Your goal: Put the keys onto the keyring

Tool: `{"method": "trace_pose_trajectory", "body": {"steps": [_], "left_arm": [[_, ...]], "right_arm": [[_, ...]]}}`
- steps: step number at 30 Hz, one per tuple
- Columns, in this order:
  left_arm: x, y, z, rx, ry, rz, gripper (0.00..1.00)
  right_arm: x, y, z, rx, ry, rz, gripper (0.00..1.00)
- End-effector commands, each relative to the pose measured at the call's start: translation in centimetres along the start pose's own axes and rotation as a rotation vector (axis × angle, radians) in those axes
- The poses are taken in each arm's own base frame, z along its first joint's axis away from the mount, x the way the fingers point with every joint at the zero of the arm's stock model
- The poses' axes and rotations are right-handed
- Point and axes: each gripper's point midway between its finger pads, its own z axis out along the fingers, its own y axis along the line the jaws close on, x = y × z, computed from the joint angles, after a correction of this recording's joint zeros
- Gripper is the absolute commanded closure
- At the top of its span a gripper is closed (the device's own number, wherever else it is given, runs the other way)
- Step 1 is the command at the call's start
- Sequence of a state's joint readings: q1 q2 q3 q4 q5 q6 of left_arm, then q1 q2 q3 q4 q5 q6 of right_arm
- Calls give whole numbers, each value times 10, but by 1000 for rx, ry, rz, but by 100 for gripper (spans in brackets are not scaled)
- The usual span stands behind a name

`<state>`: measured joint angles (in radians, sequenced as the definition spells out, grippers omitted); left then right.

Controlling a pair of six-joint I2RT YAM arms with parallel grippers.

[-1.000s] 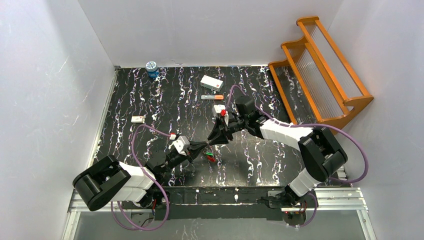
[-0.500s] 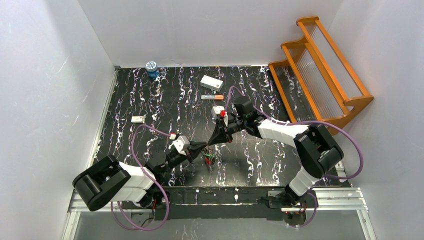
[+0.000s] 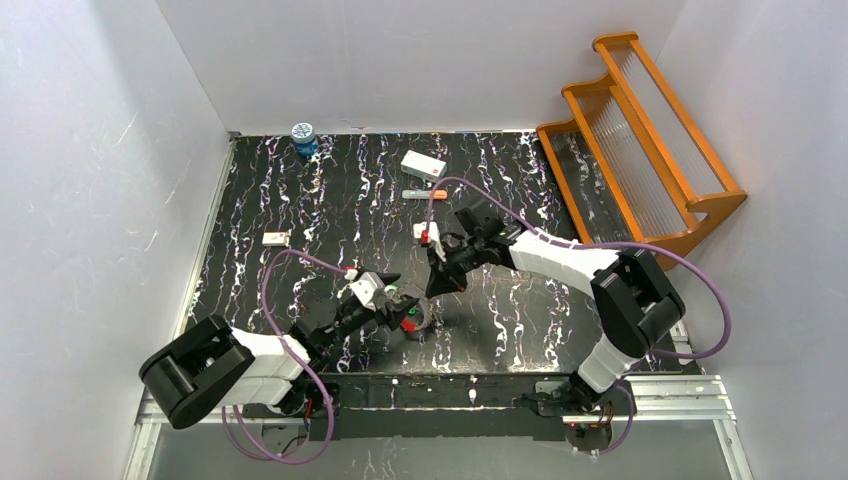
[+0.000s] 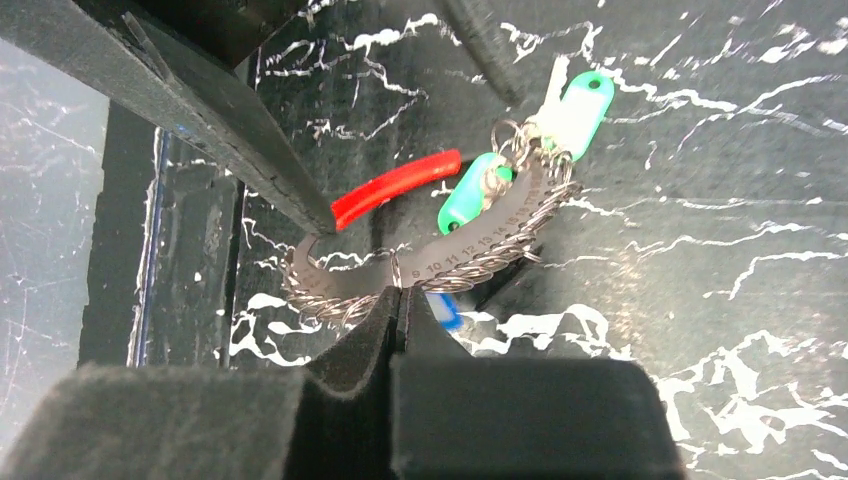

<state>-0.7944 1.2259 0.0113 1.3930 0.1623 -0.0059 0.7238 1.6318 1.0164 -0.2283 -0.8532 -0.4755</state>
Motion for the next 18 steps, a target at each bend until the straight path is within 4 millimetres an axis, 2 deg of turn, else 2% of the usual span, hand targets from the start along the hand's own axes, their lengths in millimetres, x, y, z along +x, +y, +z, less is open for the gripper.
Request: {"method": "trace_pose_trajectory", "body": {"steps": [1,6,9,12,15,18], "left_arm": [[4,8,4,-26,48,50,33],[14,9,4,-29,100,56,32],[13,14,3,-40,119,110,28],[-2,39,2,-170,144,144,20],[-33,62,-1,-296,143,192,14],[-49,96,-21,-502,204,206,7]], "right_arm": [[31,2,-1,55,198,80,99],[61,-3,-2,124,377,143,99],[69,-10,-1,147,438,175,99],[66,-15,1,164,433,189,99],[64,-17,3,179,416,192,99],[65,-18,4,184,408,192,99]]}}
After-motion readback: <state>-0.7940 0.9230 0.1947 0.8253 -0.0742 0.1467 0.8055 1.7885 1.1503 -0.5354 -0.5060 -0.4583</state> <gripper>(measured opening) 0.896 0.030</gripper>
